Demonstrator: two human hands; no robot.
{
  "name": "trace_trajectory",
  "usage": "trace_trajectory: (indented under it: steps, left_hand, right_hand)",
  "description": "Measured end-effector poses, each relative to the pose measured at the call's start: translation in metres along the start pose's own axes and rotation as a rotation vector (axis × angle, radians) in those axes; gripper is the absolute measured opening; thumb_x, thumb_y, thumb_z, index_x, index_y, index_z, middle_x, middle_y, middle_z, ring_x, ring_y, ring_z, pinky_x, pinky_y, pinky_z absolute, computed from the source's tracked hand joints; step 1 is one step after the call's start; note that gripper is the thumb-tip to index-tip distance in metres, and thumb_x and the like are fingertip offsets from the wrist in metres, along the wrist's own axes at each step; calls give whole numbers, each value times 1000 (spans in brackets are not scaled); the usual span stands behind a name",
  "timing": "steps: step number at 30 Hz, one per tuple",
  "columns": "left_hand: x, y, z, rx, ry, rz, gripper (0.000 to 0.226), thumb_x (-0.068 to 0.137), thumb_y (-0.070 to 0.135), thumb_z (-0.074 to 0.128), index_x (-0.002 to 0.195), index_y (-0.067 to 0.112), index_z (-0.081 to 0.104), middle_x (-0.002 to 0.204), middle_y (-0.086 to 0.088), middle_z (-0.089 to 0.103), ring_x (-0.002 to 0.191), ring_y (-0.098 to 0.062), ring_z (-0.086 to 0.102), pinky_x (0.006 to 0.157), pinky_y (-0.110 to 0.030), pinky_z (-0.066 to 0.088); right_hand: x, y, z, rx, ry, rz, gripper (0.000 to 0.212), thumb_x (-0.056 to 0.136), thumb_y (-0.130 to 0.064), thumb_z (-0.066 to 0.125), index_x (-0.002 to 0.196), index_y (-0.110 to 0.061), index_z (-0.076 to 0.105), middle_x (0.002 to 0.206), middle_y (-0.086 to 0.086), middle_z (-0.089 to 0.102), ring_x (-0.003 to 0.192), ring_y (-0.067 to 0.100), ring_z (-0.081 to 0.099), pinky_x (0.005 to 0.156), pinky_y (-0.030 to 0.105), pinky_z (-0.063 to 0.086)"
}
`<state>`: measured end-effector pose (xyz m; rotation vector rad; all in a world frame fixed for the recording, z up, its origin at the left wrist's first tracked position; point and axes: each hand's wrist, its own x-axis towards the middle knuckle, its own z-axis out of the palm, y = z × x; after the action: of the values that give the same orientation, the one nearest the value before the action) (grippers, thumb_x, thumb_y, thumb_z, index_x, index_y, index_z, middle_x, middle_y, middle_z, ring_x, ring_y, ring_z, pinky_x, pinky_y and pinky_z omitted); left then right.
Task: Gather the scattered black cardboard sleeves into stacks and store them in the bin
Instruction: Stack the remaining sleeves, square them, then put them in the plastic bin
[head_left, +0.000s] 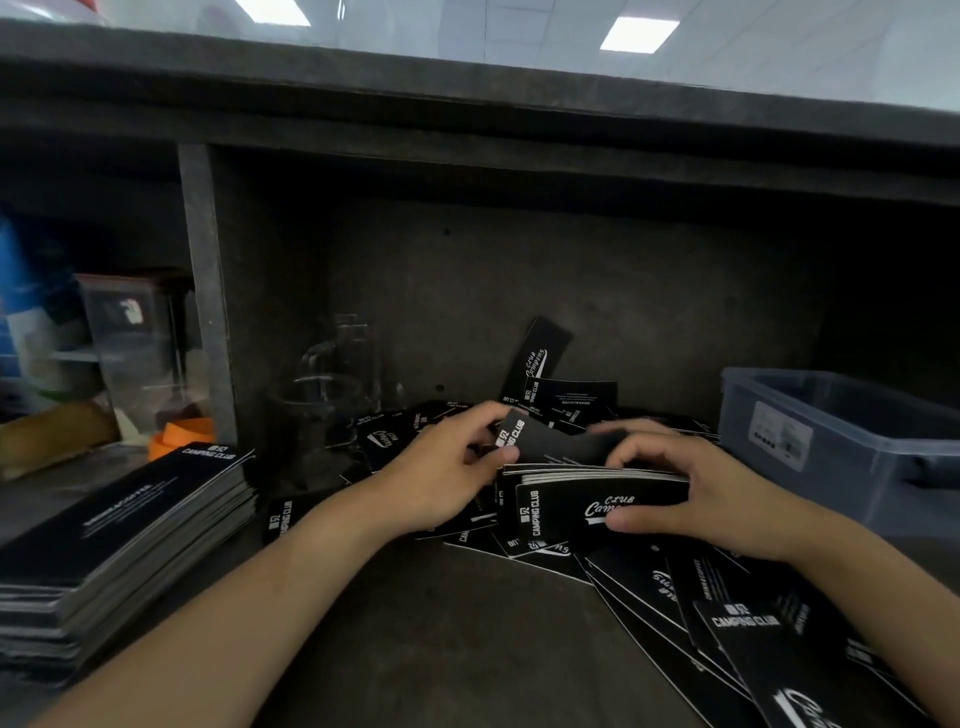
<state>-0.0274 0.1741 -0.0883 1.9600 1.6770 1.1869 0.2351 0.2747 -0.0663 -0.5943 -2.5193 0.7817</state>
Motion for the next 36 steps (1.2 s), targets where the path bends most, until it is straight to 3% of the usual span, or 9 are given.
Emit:
trace_trajectory:
  steps: [3, 9, 13, 16, 19, 23, 26, 30, 36]
  left_hand:
    - [0, 1, 1, 105, 71, 68, 64, 101, 15, 59, 148, 51, 35, 94, -2, 70, 88, -24, 71, 87, -38, 59]
    - [-5, 0, -16, 252, 5, 56, 32, 95, 17, 70, 115, 42, 66, 103, 12, 71, 95, -9, 70, 88, -39, 59]
    - [-2, -4, -13, 46, 11, -61, 41, 91, 9, 74, 123, 33, 66, 109, 5, 74, 98, -19, 73, 94, -41, 58]
    - [2, 2, -15, -312, 185, -189, 55, 86, -3, 75, 134, 15, 55, 108, -12, 74, 98, -27, 74, 92, -39, 60]
    - [4, 14, -26, -580, 511, -133, 41, 87, -3, 72, 122, 12, 56, 111, -10, 72, 89, -13, 72, 72, -22, 61]
    - [3, 18, -47, -332, 747, 82, 38, 86, 7, 77, 112, 27, 59, 108, 3, 73, 98, -6, 71, 84, -21, 56]
    - [0, 7, -40, -20, 566, 100, 34, 86, 11, 78, 106, 31, 59, 102, 10, 71, 99, -8, 69, 93, -25, 53]
    - [-6, -8, -28, 527, -91, -137, 44, 95, 25, 69, 136, 33, 54, 128, 6, 65, 122, -17, 62, 105, -34, 48]
    - [-6, 18, -24, 188, 33, 48, 54, 98, 0, 59, 134, 40, 64, 131, 17, 65, 127, -1, 56, 115, -28, 41]
  right_hand:
    - [0, 2, -1, -66, 35, -32, 28, 75, -39, 86, 99, -36, 72, 151, -36, 36, 136, -11, 42, 109, 21, 38]
    - [-3, -4, 0, 6, -11, -4, 26, 82, -25, 83, 103, -21, 69, 110, -9, 75, 101, 7, 72, 91, 23, 55]
    - [-3, -6, -1, 29, -26, 11, 24, 85, -23, 82, 104, -18, 68, 108, -5, 76, 101, 10, 73, 90, 25, 56]
    - [-4, -2, 0, 27, -29, 12, 24, 84, -25, 82, 104, -21, 68, 111, -7, 75, 103, 9, 72, 92, 29, 57]
    - [-3, -1, -1, 17, -18, 11, 25, 82, -28, 84, 102, -26, 70, 126, -19, 68, 112, 2, 68, 95, 23, 55]
    - [-3, -2, -2, 15, -27, 16, 26, 83, -27, 83, 105, -24, 70, 118, -13, 73, 105, 5, 71, 90, 22, 56]
    - [-4, -2, -3, -5, -31, 34, 25, 82, -30, 84, 103, -23, 72, 106, -9, 76, 97, 5, 72, 85, 21, 56]
    - [-3, 2, -2, -46, -34, 64, 28, 79, -38, 86, 102, -30, 72, 108, -10, 74, 98, 6, 72, 89, 29, 57]
    - [-1, 4, 1, 31, 1, 70, 39, 75, -36, 88, 109, -30, 71, 126, -21, 66, 112, 2, 67, 101, 33, 54]
